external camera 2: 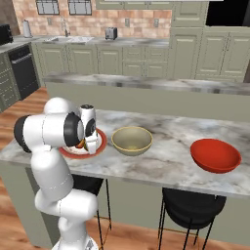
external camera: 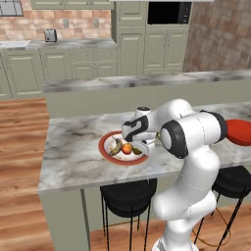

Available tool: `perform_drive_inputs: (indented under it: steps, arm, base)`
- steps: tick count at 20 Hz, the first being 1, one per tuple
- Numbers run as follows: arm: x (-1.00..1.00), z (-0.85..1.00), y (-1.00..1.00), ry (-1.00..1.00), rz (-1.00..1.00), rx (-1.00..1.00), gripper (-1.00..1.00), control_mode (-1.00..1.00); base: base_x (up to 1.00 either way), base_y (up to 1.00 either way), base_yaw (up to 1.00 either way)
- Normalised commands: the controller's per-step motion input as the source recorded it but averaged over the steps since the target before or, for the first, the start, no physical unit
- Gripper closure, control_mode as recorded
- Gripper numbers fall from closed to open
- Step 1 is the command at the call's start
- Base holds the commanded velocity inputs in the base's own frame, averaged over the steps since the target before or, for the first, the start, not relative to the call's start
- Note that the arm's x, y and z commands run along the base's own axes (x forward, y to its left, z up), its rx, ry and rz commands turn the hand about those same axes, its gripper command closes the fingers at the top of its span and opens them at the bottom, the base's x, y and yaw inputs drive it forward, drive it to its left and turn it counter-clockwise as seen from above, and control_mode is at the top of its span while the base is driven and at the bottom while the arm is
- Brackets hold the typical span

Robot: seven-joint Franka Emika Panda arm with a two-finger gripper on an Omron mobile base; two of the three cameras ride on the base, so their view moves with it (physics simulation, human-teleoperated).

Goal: Take the fruits from the plate on the dining counter and place two fruits in each bowl.

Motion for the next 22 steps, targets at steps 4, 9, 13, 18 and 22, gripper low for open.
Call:
perform_drive_inputs:
  steps: [4,9,13,18,22]
  arm:
    - [0.0,-0.11,0.0,0.0,-0.01,0.0,1.0,-1.0]
    - [0.0,0.0,0.0,0.0,0.0,0.0,1.0,-1.0]
    - [-0.07,0.14,0.0,0.0,0.0,0.03,1.0,-1.0]
    - [-0.14,0.43,-0.1,-0.02,0.0,0.05,1.0,-1.0]
    - [-0.33,0.65,-0.26,-0.07,0.02,0.06,1.0,-1.0]
  base:
    - [0.0,0.0,0.0]
    - [0.0,0.0,0.0]
    - [0.0,0.0,0.0]
    - [0.0,0.0,0.0]
    - [0.0,0.0,0.0]
